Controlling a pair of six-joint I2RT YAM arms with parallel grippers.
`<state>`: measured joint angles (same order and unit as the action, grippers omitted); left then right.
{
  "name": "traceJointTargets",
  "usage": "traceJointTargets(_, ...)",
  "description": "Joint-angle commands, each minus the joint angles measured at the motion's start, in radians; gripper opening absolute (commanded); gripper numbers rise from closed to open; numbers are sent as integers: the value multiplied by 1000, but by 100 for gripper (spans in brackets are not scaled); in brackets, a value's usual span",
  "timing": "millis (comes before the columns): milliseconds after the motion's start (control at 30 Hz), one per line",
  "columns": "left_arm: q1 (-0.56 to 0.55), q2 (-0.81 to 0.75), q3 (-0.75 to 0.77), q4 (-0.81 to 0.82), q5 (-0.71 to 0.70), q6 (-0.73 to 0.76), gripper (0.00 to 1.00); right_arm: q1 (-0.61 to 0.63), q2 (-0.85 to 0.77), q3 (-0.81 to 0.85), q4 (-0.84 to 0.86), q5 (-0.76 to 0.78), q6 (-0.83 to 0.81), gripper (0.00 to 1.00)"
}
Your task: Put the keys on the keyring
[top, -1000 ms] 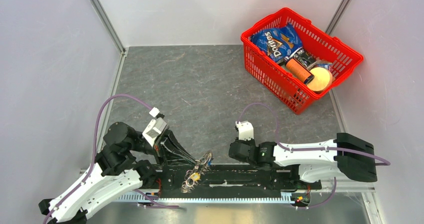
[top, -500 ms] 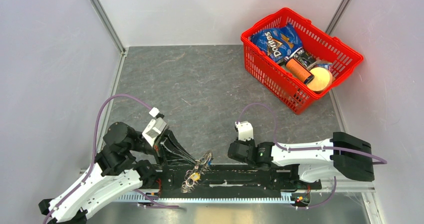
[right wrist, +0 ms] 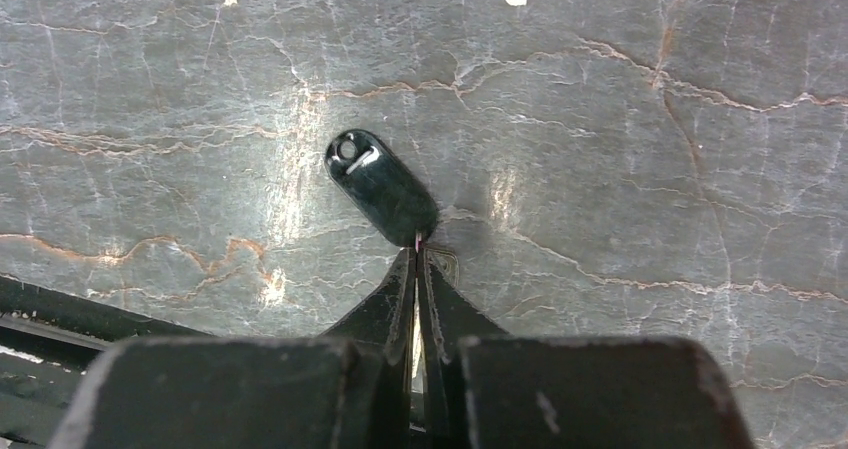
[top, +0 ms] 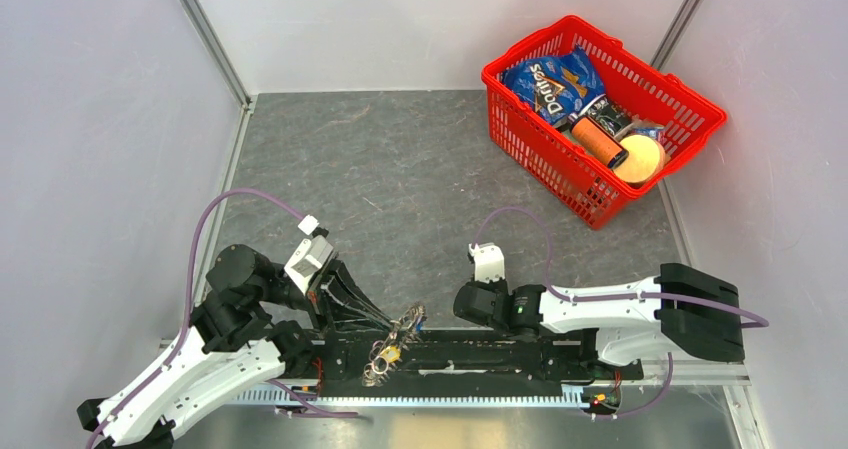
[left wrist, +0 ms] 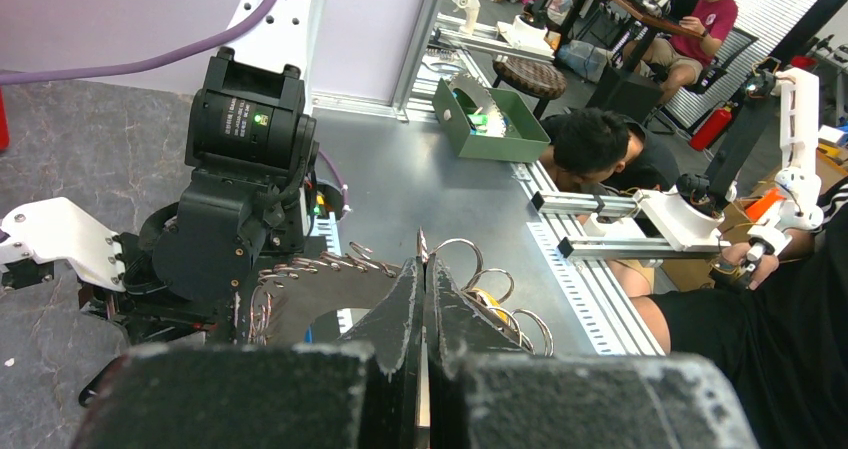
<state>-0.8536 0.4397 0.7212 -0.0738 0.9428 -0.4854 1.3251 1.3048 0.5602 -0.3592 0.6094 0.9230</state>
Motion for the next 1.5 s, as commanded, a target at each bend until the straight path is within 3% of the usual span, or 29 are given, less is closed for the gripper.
traceJointTargets(0, -3, 3, 47, 39, -9, 12, 2, 5, -1, 30, 1, 60, 29, 4)
traceJointTargets(33, -3, 4, 48, 40, -9, 12, 2, 5, -1, 32, -5, 65, 31, 0)
traceJointTargets(233, -2, 8, 54, 41, -6, 11, 2, 5, -26, 64, -51, 112, 4, 0)
traceJointTargets(533, -3, 6, 59, 45, -5, 4, 2, 3, -72, 271, -294, 356, -174, 0)
traceJointTargets(733, -3, -5, 54, 47, -11, -2, 2, 4, 58, 297, -187, 230, -228, 0)
traceJointTargets(833, -3, -9, 50, 49, -12, -8, 2, 6, 146, 331, -160, 140, -224, 28)
traceJointTargets(1000, -3, -13, 52, 44, -13, -10, 2, 13, 94, 307, -140, 164, -220, 44)
traceJointTargets(1233, -3, -13, 46, 37, -16, 0, 2, 12, -14, 247, -152, 189, -171, 51)
traceJointTargets(1467, -3, -6, 47, 40, -13, 2, 2, -38, -13, 209, -247, 196, -18, 49)
